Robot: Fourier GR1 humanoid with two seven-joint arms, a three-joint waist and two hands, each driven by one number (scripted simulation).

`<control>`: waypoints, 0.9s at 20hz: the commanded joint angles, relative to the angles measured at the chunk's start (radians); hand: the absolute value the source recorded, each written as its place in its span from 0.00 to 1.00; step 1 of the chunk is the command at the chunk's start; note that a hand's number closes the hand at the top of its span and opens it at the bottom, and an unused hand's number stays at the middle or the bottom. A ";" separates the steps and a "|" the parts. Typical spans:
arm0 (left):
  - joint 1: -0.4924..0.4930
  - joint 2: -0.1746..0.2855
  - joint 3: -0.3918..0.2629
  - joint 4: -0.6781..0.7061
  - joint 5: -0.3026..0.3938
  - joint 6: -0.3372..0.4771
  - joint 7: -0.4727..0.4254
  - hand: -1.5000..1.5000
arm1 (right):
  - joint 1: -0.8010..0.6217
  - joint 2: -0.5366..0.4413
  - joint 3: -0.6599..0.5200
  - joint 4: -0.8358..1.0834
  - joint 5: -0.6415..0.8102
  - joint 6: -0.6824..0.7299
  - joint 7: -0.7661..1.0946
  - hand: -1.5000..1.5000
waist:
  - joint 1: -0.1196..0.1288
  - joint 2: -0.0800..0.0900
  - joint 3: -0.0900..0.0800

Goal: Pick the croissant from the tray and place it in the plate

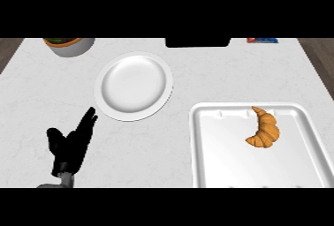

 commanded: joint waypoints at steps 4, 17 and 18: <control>-0.006 -0.023 -0.003 0.029 -0.009 -0.015 0.045 0.50 | 0.157 -0.045 -0.060 -0.078 -0.013 0.115 -0.036 0.00 | 0.009 0.002 -0.005; 0.030 -0.057 -0.060 -0.070 -0.038 0.016 0.097 0.50 | 0.186 -0.267 0.255 -0.364 0.285 0.234 0.558 0.00 | 0.022 0.002 -0.006; -0.025 -0.055 -0.037 -0.049 -0.029 0.022 0.128 0.50 | 0.194 -0.266 0.273 -0.366 0.307 0.242 0.585 0.00 | 0.018 0.003 -0.006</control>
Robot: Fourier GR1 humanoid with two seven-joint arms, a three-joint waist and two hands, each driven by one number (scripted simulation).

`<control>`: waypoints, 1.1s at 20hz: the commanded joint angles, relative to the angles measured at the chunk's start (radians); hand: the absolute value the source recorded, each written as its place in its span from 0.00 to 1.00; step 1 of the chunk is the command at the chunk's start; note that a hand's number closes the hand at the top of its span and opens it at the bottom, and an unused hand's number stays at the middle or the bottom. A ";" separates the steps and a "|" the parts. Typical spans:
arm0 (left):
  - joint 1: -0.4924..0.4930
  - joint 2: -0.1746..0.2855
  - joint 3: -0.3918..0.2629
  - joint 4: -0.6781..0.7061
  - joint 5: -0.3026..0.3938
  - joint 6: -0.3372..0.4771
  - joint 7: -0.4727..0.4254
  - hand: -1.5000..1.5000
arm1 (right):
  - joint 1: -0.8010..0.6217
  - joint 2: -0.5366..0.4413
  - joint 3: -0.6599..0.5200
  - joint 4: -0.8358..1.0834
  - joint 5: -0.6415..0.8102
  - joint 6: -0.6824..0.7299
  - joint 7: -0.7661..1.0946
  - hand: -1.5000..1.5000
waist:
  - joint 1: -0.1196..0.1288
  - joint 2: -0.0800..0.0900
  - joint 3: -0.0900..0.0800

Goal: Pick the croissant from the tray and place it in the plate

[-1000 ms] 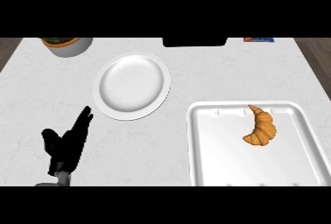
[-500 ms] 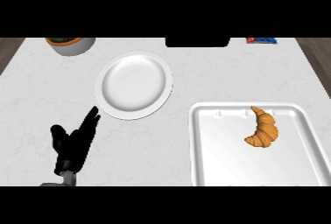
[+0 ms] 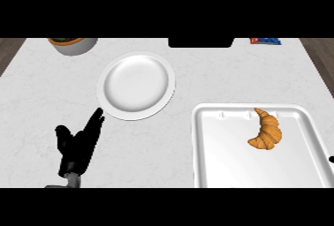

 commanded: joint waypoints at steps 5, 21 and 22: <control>-0.042 -0.030 0.016 0.085 0.010 -0.026 -0.011 0.50 | -0.105 0.066 0.186 -0.126 0.182 -0.005 0.309 0.00 | 0.005 0.005 -0.001; -0.017 -0.024 0.068 0.073 -0.016 -0.068 -0.018 0.50 | -0.165 0.295 0.270 -0.089 0.385 0.063 0.447 0.00 | -0.001 0.003 0.000; -0.009 -0.014 0.074 0.018 -0.009 -0.077 0.027 0.50 | -0.127 0.308 0.249 -0.052 0.400 0.047 0.361 0.00 | -0.001 0.002 0.000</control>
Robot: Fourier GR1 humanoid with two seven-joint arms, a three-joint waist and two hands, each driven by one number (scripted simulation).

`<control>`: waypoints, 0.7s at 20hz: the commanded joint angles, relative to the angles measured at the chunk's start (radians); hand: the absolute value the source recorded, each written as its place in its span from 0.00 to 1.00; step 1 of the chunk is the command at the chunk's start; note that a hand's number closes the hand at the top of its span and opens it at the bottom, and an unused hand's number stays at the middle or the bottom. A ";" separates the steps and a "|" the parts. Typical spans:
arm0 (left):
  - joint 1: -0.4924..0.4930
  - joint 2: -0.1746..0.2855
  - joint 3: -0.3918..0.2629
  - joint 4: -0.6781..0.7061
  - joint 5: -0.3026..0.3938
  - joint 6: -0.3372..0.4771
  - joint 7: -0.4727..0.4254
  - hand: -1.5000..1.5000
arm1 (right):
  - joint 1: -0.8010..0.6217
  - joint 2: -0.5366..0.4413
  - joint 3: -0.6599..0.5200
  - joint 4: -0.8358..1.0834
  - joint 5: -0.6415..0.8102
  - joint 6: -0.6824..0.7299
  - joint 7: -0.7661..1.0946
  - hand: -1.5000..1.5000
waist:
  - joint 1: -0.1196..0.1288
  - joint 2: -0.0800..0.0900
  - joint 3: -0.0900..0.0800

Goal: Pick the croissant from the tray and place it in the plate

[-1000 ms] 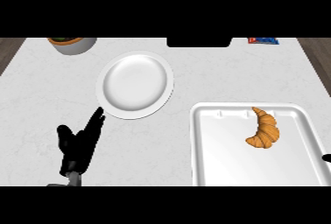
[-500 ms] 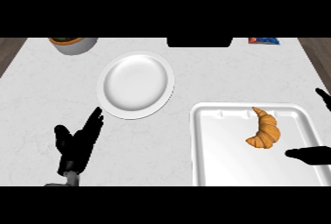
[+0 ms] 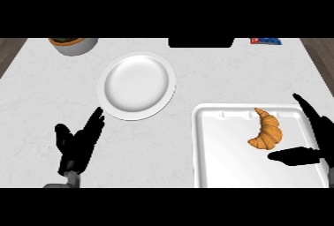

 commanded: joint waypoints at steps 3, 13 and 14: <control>0.001 -0.045 -0.034 -0.014 -0.045 0.023 0.036 0.50 | -0.029 0.048 0.021 -0.018 0.094 0.034 0.063 0.00 | -0.002 0.004 -0.004; -0.023 -0.048 0.014 0.040 -0.038 -0.019 0.002 0.50 | -0.074 0.102 -0.008 0.170 0.223 0.018 0.008 0.00 | -0.002 0.004 -0.004; 0.012 -0.036 0.000 -0.052 -0.046 -0.008 0.072 0.50 | -0.105 0.142 0.035 0.185 0.270 -0.007 0.040 0.00 | 0.001 0.004 -0.004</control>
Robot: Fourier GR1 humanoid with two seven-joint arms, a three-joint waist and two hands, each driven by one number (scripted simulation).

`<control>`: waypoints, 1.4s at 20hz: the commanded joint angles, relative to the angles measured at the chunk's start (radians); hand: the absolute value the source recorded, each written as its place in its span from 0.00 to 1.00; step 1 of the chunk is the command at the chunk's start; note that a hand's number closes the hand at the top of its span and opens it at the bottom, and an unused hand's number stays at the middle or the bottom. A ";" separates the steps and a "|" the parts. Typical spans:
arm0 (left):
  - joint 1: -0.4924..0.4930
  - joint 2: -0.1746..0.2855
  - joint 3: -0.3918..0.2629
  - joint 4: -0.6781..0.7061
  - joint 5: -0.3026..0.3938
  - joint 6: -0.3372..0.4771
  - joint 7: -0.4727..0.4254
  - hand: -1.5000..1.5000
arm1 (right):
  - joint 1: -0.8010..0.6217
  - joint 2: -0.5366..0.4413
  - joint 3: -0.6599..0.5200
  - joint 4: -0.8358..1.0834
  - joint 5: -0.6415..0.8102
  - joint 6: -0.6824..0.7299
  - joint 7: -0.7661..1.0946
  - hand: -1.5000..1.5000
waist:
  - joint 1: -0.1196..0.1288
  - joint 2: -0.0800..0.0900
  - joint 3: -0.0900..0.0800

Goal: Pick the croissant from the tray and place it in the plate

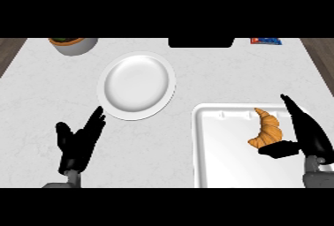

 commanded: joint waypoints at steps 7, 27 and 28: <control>-0.050 -0.006 0.044 0.107 0.000 -0.038 -0.039 0.50 | -0.097 0.070 -0.012 0.205 0.071 0.000 -0.073 0.00 | 0.000 0.004 -0.003; -0.047 -0.037 -0.054 -0.003 -0.045 -0.061 0.027 0.50 | -0.294 0.348 0.368 0.197 0.386 -0.106 0.283 1.00 | 0.189 0.024 -0.012; -0.052 -0.045 -0.061 -0.001 -0.038 -0.065 0.038 0.50 | -0.333 0.349 0.377 0.190 0.392 -0.141 0.314 1.00 | 0.198 0.022 -0.010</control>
